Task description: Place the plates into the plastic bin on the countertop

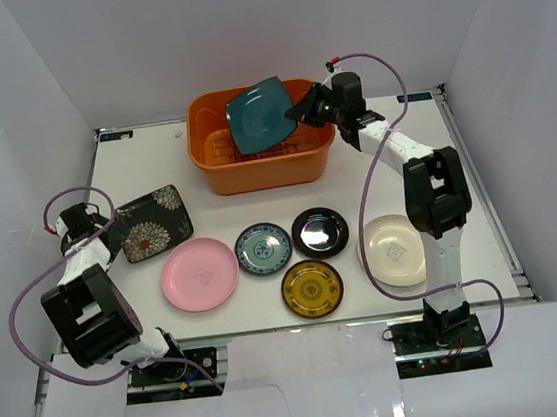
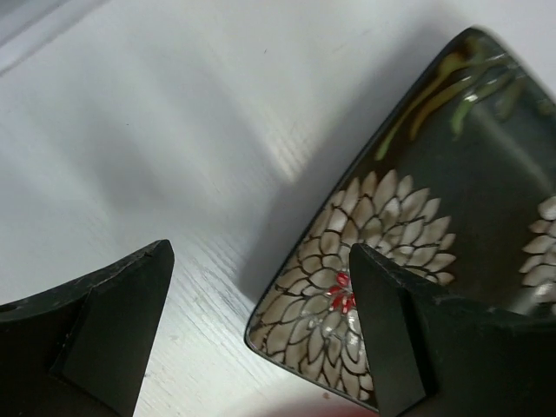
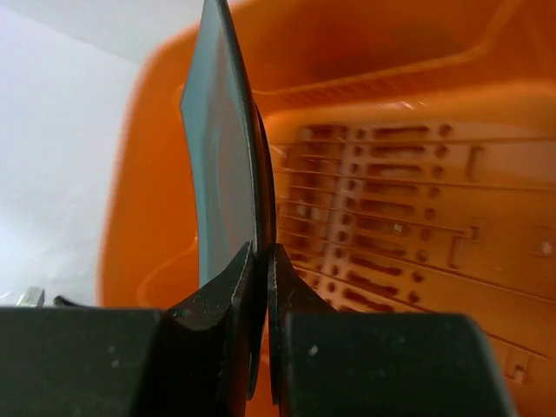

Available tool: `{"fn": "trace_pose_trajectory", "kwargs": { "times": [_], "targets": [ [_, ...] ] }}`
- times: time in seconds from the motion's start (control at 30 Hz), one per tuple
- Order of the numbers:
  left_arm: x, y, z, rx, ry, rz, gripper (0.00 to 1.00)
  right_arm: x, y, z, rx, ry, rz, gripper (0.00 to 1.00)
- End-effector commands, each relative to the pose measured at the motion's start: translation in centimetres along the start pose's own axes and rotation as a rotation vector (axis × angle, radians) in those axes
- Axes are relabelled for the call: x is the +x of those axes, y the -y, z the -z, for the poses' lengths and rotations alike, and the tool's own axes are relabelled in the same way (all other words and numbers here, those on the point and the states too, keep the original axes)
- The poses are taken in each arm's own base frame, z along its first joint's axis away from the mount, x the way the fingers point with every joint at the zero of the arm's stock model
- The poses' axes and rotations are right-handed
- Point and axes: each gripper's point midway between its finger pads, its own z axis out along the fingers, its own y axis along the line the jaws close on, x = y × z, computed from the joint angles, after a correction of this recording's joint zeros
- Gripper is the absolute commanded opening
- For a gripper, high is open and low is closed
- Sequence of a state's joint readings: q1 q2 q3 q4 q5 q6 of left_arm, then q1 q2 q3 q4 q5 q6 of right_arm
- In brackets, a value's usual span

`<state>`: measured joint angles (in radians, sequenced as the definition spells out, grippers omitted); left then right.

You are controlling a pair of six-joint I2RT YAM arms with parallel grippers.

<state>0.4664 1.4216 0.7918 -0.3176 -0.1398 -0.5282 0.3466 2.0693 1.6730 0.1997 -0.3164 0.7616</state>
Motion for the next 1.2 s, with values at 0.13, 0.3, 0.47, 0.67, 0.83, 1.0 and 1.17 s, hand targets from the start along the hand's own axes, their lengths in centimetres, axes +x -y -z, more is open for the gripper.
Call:
{"fn": "trace_pose_trajectory", "kwargs": {
  "times": [0.13, 0.3, 0.47, 0.67, 0.83, 1.0, 1.17],
  "targets": [
    [2.8, 1.1, -1.7, 0.204, -0.147, -0.019, 0.9, -3.9, -2.6, -2.7, -0.045, 0.093, 0.016, 0.08],
    [5.8, 0.6, -3.1, 0.223, -0.274, -0.046, 0.88, -2.5, -0.9, -3.9, 0.009, 0.068, 0.029, 0.3],
    [8.4, 0.8, -4.0, 0.277, -0.375, -0.07, 0.88, -2.7, -0.8, -3.2, 0.026, 0.075, 0.06, 0.85],
    [10.6, 1.8, -4.0, 0.371, -0.461, -0.074, 0.71, -2.6, -5.0, -0.5, -0.117, 0.047, 0.107, 0.9],
    [11.1, 2.1, -4.4, 0.392, -0.493, -0.06, 0.52, 0.0, -7.7, 2.8, -0.231, 0.0, 0.142, 0.9],
    [11.3, 2.6, -4.8, 0.415, -0.517, -0.039, 0.17, 4.6, -9.4, 6.7, -0.3, -0.049, 0.191, 0.9],
    [10.5, 3.2, -4.6, 0.424, -0.501, -0.02, 0.0, 7.6, -9.7, 9.0, -0.346, -0.083, 0.182, 0.9]
  ]
}}
